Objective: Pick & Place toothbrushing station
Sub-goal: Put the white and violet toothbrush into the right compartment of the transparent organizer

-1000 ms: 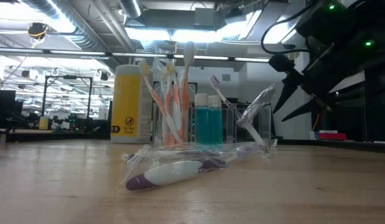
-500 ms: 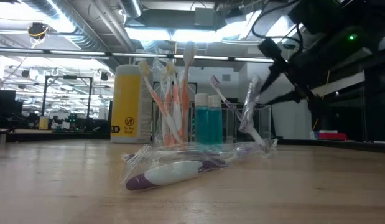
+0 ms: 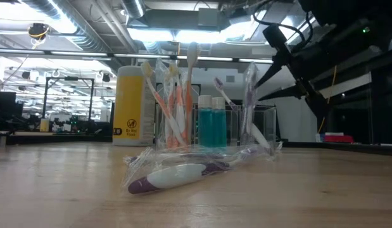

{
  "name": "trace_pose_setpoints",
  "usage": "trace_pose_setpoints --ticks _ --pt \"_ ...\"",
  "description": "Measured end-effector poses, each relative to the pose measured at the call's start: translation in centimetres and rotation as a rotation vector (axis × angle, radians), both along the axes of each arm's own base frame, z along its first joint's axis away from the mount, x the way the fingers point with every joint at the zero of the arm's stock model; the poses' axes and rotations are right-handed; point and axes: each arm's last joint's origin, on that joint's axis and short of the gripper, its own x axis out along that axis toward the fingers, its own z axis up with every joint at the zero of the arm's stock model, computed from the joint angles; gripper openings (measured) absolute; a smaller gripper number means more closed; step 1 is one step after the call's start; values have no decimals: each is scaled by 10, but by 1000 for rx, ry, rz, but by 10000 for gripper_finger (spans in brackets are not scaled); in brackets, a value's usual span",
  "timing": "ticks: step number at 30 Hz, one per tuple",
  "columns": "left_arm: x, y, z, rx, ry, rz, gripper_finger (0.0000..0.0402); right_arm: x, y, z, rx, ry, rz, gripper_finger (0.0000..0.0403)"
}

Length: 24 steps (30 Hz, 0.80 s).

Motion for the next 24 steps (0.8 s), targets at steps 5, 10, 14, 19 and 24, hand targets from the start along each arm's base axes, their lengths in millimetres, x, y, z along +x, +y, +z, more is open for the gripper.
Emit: trace_pose_setpoints --ticks 5,10,14,19,24 --pt "0 0 0 5 4 2 74 11 11 -8 8 -43 38 108" --pt "-1 -1 0 5 5 1 74 29 21 -7 -30 -37 76 102" --pt "-2 -2 0 4 6 4 74 37 20 -1 -90 -44 22 102" --pt "-9 -5 4 6 11 6 74 34 9 2 -92 -59 -96 102" --pt "-17 -6 9 13 24 28 74 34 -1 4 -72 -72 -153 101"
